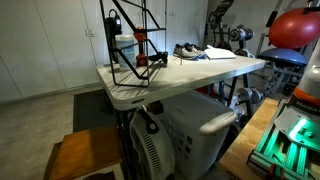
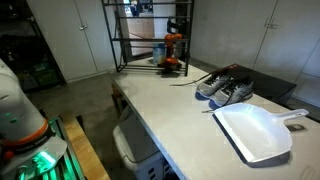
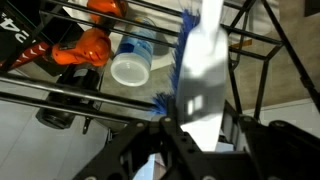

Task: Use the blue brush to sweep the top shelf of the black rack

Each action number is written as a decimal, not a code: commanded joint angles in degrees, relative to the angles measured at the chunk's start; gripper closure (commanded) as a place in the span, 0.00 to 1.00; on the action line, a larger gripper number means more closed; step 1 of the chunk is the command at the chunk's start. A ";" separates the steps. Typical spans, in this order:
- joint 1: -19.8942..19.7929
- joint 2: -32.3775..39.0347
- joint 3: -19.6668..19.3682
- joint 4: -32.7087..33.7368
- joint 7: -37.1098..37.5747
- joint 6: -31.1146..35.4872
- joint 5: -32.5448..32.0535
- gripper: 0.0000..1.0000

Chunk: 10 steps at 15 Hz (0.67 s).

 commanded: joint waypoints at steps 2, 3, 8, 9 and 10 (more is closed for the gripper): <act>1.64 -0.84 0.66 0.12 -7.94 -6.84 2.41 0.81; 1.92 -1.26 0.73 0.10 -9.75 -8.43 3.43 0.81; 2.26 -2.89 0.93 0.21 -13.92 -11.73 4.81 0.81; 1.92 -3.90 0.52 -0.30 -13.31 -11.26 5.24 0.81; 1.67 -4.69 0.06 -0.58 -13.26 -11.32 5.83 0.81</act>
